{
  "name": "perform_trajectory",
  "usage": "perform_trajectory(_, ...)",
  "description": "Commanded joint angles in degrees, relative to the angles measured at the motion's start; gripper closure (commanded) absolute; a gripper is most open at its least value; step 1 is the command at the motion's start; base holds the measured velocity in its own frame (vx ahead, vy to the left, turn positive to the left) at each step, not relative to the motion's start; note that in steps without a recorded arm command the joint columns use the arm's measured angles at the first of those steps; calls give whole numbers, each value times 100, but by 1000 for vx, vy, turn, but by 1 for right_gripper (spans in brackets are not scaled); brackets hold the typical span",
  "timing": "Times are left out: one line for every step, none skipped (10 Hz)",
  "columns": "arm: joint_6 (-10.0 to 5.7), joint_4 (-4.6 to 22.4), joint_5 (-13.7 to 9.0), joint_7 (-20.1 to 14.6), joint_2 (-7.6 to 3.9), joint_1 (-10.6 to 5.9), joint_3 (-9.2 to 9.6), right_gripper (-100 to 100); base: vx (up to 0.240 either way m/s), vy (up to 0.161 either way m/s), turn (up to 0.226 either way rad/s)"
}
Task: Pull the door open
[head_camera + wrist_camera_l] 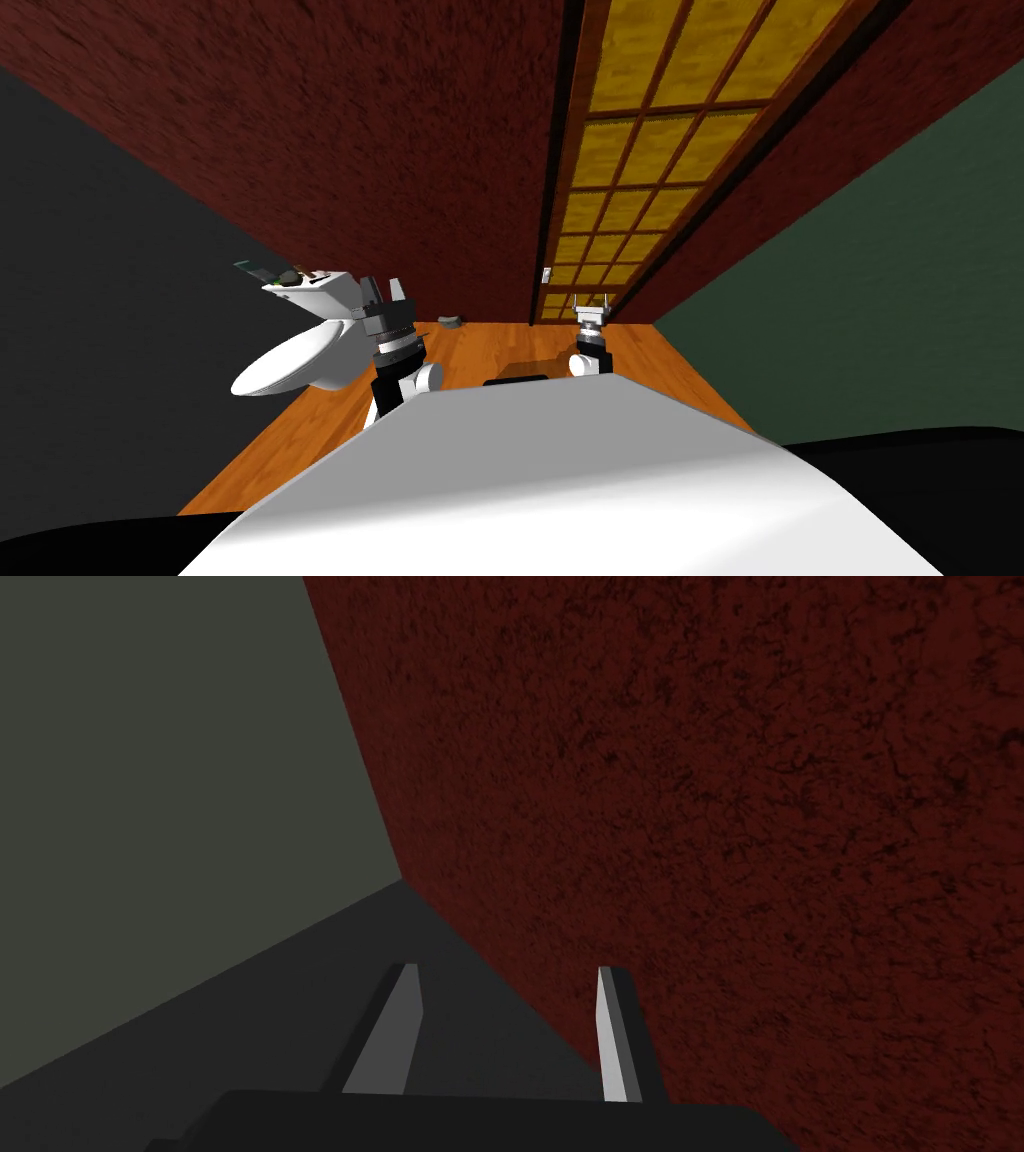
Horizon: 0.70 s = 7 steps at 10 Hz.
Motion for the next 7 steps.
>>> perform_trajectory(-79,284,-147,-234,-44,-46,26,-100,93,-32,184)
perform_trajectory(-112,435,-236,-358,-61,-84,40,-100,94,-40,246)
perform_trajectory(-146,612,-325,-482,-79,-121,55,-100,80,-50,151)
perform_trajectory(-179,772,-412,-604,-95,-158,70,-100,75,-63,180)
perform_trajectory(-212,932,-498,-725,-110,-195,84,-100,96,-57,206)
perform_trajectory(-245,1077,-585,-846,-125,-232,98,-100,89,-41,160)
perform_trajectory(-245,1091,-585,-846,-125,-232,98,-100,55,-31,48)
